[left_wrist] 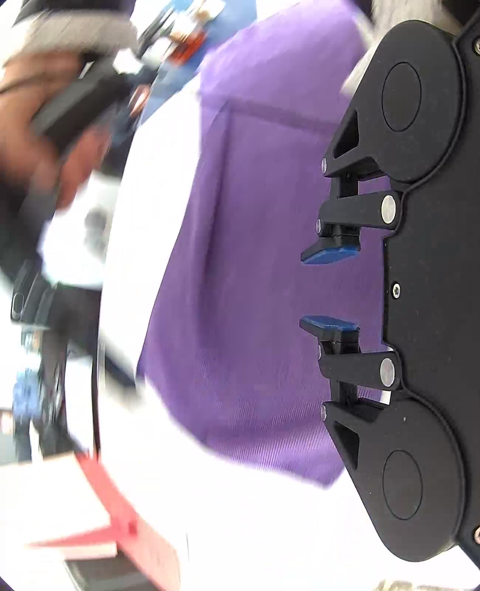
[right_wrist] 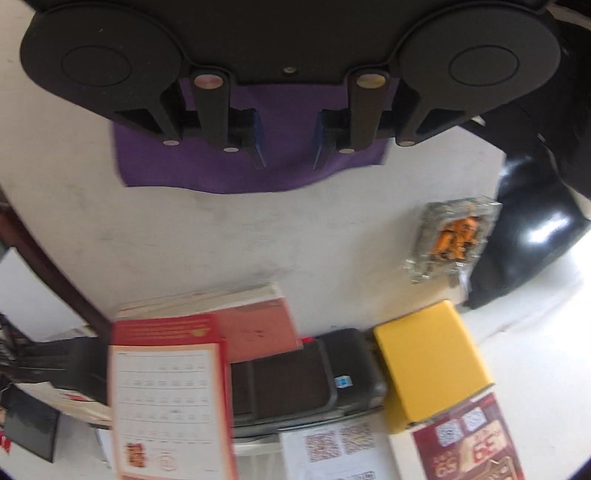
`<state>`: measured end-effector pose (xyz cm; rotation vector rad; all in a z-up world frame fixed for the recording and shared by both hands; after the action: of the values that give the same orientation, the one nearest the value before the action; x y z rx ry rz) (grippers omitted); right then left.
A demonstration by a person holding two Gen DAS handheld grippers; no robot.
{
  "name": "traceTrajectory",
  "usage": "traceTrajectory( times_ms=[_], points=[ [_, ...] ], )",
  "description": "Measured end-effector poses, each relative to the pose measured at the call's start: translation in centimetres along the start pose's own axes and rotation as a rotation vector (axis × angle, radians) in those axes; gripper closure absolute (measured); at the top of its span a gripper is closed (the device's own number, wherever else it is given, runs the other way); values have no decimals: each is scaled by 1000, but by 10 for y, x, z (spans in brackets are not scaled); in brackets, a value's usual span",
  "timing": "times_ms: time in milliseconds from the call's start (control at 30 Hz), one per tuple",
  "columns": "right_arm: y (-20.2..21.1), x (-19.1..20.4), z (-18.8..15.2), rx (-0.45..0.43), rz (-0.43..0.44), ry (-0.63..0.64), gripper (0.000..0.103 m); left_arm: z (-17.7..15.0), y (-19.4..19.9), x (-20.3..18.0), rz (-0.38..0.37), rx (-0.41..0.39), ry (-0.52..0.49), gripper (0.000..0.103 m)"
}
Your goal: Fold towel
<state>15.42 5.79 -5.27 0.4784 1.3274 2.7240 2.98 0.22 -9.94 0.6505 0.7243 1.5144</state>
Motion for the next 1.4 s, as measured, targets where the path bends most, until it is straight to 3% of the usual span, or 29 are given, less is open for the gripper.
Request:
traceTrajectory(
  times_ms=[233,500,667,967,1100,1200,1400],
  points=[
    [-42,-60,-18,93,-140,-12,80,20,-41,60,93,22,151,73],
    [-86,-62,-16,164,-110,22,80,10,-29,65,92,36,194,73],
    [-97,-48,-5,174,-77,72,80,-6,-18,62,119,71,168,73],
    [-111,-36,14,87,-88,56,80,-30,6,59,140,112,140,69],
    [-74,-43,16,-28,-128,-40,80,-28,12,59,152,129,131,69],
    [-1,-46,4,-161,-152,-160,79,-7,19,64,142,81,114,69],
    [110,-35,-88,-232,-230,-368,74,62,-3,71,86,-4,83,69]
  ],
)
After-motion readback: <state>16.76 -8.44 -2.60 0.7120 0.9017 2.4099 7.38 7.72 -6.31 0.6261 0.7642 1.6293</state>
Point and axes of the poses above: each gripper's, at about its wrist camera, not at the fingertips, and y roughly against the way its jaws point, x to its left, z to its top, the point moved 9 cm from there along -y, roughly the way its jaws point, and after that the axes turned 7 degrees about z, right-handed, at the moved point
